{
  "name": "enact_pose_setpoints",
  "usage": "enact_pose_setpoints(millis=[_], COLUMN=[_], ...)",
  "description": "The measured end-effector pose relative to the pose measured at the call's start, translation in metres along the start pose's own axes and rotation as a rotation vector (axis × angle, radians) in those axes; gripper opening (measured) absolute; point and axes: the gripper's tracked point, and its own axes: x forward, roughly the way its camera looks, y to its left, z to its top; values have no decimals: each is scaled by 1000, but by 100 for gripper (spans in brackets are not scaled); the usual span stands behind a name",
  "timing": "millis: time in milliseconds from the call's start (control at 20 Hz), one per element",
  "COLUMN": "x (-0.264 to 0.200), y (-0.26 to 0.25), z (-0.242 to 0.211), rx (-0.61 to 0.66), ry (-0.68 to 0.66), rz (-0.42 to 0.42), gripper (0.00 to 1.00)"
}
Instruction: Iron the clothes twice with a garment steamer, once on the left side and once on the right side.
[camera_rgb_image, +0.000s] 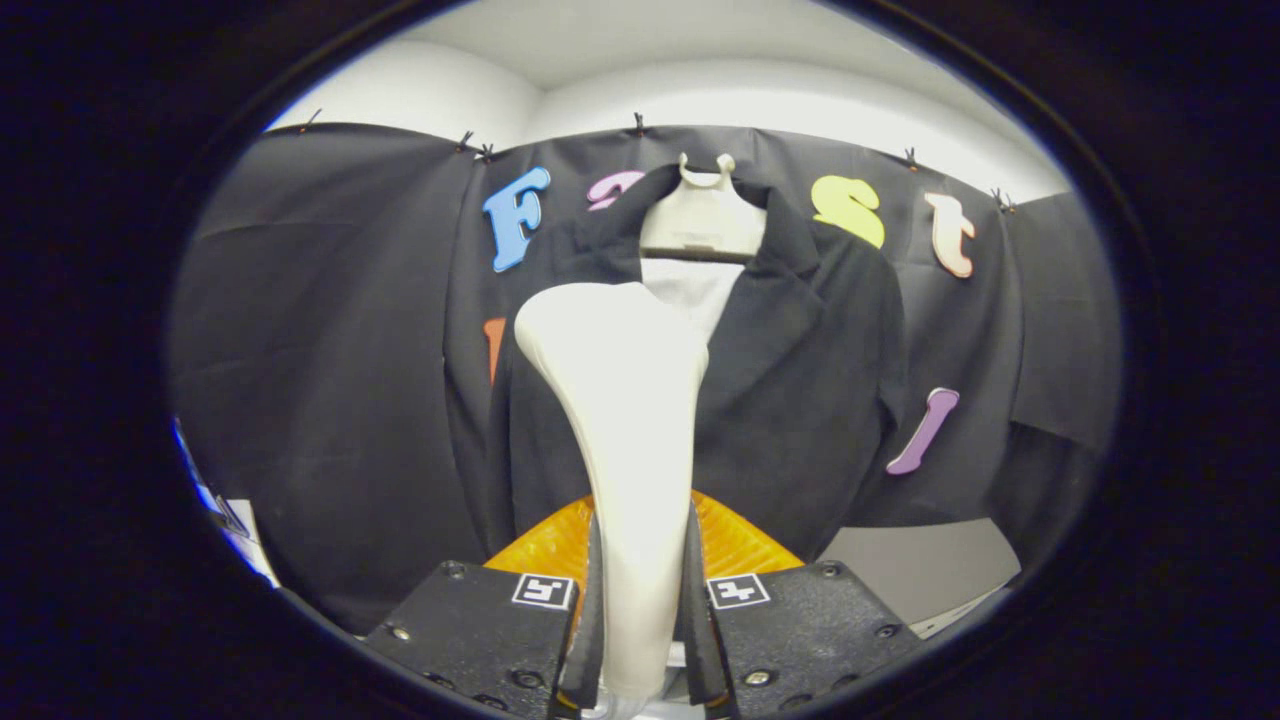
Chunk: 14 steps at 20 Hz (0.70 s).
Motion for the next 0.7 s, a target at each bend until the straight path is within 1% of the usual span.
enact_pose_setpoints(millis=[150,300,450,700], x=[21,41,61,71], y=[19,37,50,55], z=[36,54,57,43], rx=[-20,-36,-56,-82], ry=[-22,-30,-9,-6], rz=[3,-4,-18,-38], gripper=[36,35,35,35])
